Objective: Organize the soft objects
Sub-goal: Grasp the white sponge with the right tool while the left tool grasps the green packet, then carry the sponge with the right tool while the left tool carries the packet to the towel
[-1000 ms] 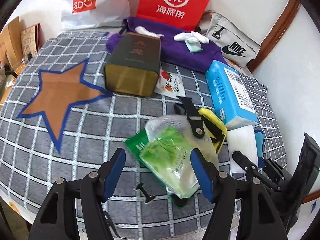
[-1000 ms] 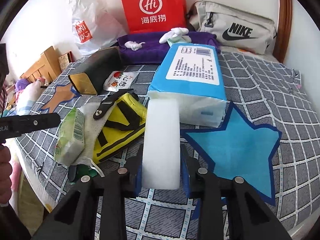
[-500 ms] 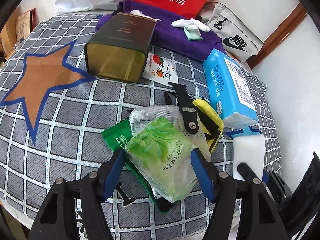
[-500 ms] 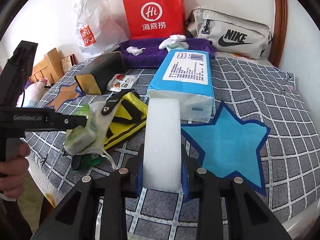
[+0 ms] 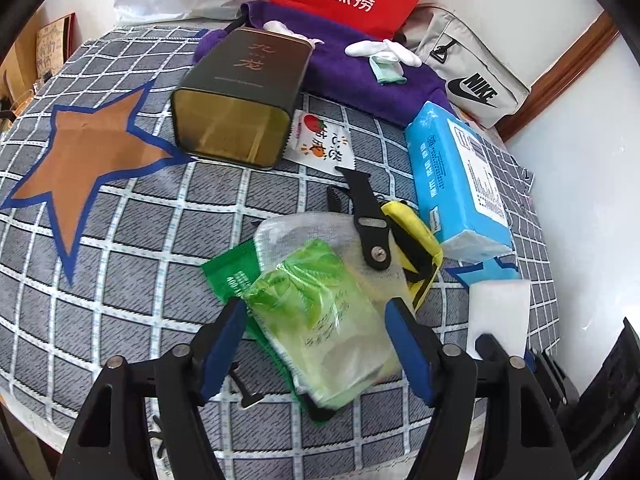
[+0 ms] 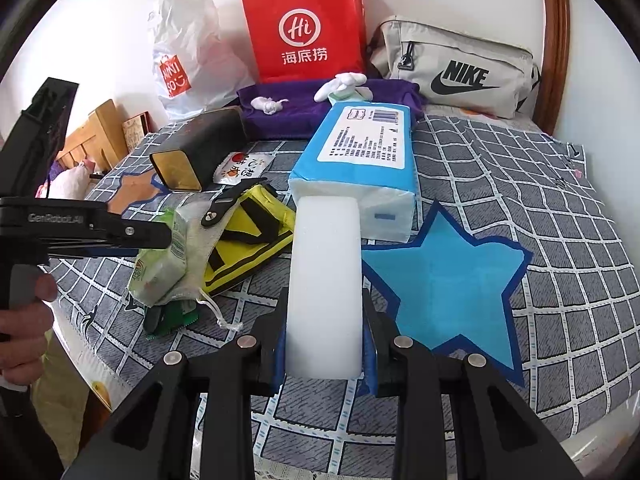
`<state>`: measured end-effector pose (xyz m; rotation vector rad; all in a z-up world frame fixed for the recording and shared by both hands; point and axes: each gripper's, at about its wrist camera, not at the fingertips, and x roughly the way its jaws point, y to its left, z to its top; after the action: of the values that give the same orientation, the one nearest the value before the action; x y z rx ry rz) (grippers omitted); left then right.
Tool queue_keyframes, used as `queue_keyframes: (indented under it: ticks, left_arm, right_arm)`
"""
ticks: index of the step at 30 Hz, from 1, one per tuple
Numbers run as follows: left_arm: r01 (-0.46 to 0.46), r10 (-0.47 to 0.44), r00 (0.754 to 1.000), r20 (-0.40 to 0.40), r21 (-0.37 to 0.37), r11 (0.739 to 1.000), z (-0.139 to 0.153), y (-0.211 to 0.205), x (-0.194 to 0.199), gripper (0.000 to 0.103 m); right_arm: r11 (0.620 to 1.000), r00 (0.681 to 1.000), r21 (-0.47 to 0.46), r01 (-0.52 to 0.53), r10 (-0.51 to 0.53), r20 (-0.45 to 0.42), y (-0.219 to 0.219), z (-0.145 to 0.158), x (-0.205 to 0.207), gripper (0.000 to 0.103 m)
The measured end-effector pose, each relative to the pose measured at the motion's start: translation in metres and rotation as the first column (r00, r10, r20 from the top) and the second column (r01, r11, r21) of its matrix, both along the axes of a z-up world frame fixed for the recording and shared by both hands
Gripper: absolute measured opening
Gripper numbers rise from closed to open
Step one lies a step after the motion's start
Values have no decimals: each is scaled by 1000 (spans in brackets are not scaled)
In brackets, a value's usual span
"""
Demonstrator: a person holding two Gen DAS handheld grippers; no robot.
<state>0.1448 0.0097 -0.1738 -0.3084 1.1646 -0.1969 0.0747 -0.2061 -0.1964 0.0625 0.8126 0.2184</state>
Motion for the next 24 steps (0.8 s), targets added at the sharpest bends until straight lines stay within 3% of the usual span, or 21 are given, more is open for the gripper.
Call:
queue_keyframes:
  ticks: [5,16,24]
  left_arm:
    - [-5,6,999,-41,11,1000,-13,-9,5,71]
    - [24,-26,999,33,54,998,-1,1,-9,63]
    - [-65,64,998,13,91,994,-2,41,-14,63]
  right_arm:
    - [1000,1000,1,9,-9,-4,-3,-1,-3,30]
    - [1000,1000,-3,19,-19,-9,-5,-3,-5,30]
    - [999,999,-28,26,-26,-29,-3,-5,-4,30]
